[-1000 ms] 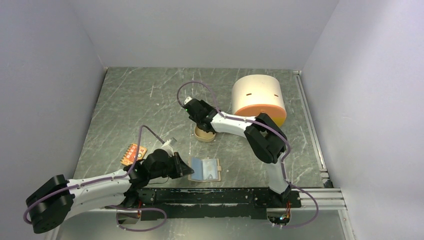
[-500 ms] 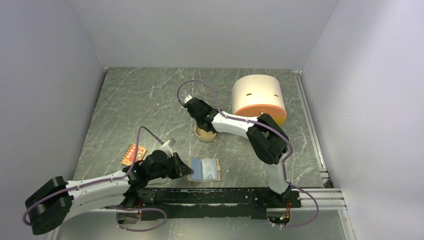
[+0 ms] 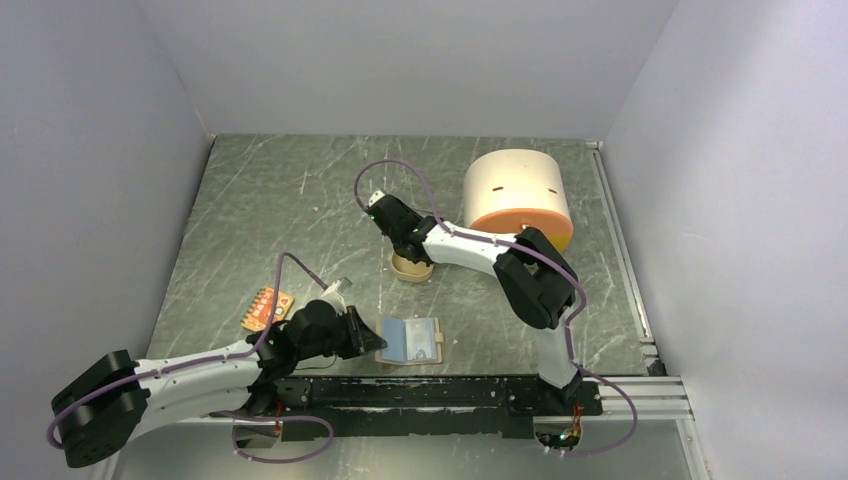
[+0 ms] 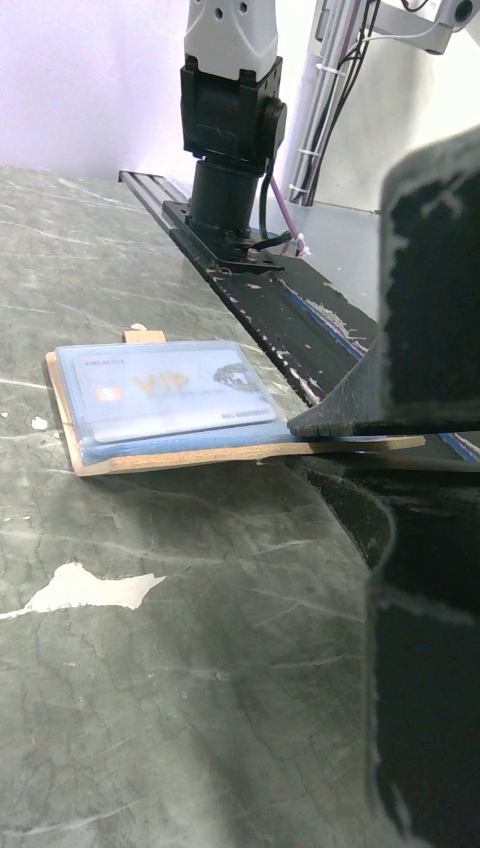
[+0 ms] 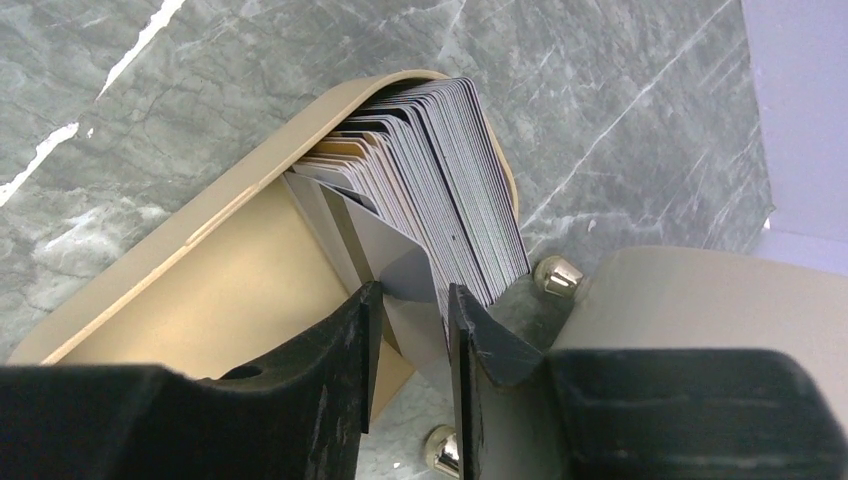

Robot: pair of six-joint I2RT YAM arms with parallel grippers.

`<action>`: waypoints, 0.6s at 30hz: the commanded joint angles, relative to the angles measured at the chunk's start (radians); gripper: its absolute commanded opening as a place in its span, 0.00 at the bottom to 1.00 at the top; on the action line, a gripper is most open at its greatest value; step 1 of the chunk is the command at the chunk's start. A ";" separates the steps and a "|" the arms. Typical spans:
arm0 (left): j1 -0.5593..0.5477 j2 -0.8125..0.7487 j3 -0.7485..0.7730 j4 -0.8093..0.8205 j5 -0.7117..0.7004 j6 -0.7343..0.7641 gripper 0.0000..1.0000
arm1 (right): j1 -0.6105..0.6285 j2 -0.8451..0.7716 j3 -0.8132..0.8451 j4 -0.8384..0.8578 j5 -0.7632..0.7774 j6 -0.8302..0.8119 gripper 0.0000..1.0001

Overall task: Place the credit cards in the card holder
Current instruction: Pick up the credit card from the storage box.

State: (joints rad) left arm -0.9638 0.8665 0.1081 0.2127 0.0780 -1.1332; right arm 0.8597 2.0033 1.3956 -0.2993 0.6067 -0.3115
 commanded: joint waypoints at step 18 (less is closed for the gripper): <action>-0.005 0.008 0.021 0.033 0.000 0.008 0.14 | 0.001 -0.064 0.042 -0.017 0.049 0.004 0.34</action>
State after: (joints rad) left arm -0.9638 0.8829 0.1081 0.2195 0.0784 -1.1332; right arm 0.8642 1.9659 1.4033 -0.3195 0.6224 -0.3099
